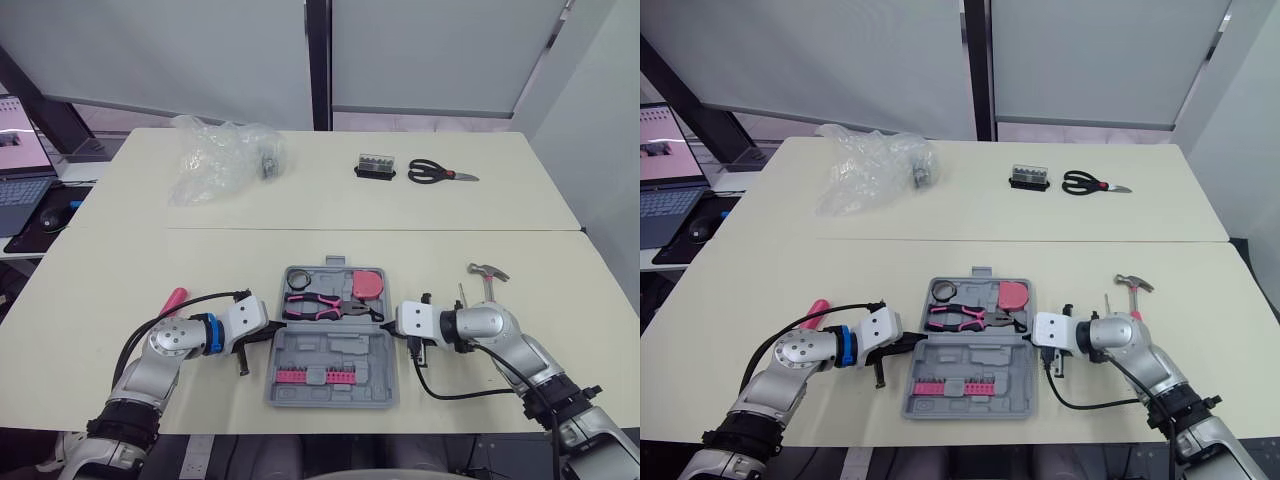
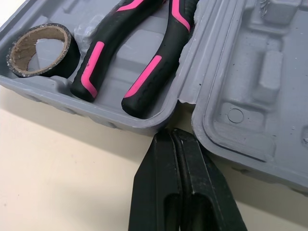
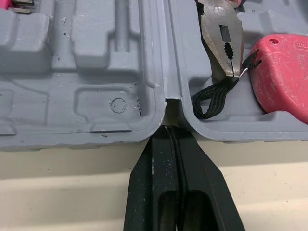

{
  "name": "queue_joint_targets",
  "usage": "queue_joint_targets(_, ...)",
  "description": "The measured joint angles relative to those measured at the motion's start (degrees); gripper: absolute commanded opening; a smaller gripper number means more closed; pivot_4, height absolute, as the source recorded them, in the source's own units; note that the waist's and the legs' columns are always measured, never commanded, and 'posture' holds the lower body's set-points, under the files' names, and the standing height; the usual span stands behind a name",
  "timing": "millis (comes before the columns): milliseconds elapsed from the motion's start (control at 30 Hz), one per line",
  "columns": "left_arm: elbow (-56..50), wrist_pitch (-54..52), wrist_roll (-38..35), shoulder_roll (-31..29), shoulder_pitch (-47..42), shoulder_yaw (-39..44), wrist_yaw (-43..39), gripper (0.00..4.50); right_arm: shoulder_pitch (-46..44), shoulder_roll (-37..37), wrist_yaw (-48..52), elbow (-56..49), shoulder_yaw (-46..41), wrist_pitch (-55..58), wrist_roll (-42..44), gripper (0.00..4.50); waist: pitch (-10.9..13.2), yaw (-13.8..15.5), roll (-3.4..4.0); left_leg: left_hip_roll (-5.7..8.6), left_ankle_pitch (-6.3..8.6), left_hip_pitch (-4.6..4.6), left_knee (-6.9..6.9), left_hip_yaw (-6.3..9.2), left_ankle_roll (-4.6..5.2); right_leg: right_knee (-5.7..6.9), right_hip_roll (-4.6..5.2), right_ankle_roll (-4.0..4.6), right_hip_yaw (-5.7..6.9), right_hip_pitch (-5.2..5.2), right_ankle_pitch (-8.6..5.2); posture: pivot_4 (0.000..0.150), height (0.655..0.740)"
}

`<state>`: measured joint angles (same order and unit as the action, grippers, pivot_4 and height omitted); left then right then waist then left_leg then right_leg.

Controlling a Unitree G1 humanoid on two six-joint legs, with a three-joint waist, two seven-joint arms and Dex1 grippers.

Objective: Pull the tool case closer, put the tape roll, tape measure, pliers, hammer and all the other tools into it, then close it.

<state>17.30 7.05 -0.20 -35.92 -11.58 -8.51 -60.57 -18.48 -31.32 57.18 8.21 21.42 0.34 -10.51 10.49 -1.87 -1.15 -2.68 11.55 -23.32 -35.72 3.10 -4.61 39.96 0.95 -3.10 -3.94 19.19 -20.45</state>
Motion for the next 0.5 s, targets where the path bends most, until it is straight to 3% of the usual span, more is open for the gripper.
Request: queue_joint_targets(500, -1.7, -1.4, -2.6, -4.2, 2.3, 2.5, 0.5, 0.02, 3.2, -6.6, -0.5, -6.0, -5.0, 1.9, 3.4, 0.0, 0.1, -0.4, 0.01, -0.02, 0.0, -0.11, 0.07, -0.04, 0.0, -0.05, -0.01, 0.0, -0.04, 0.15, -0.01, 0.15, 0.74)
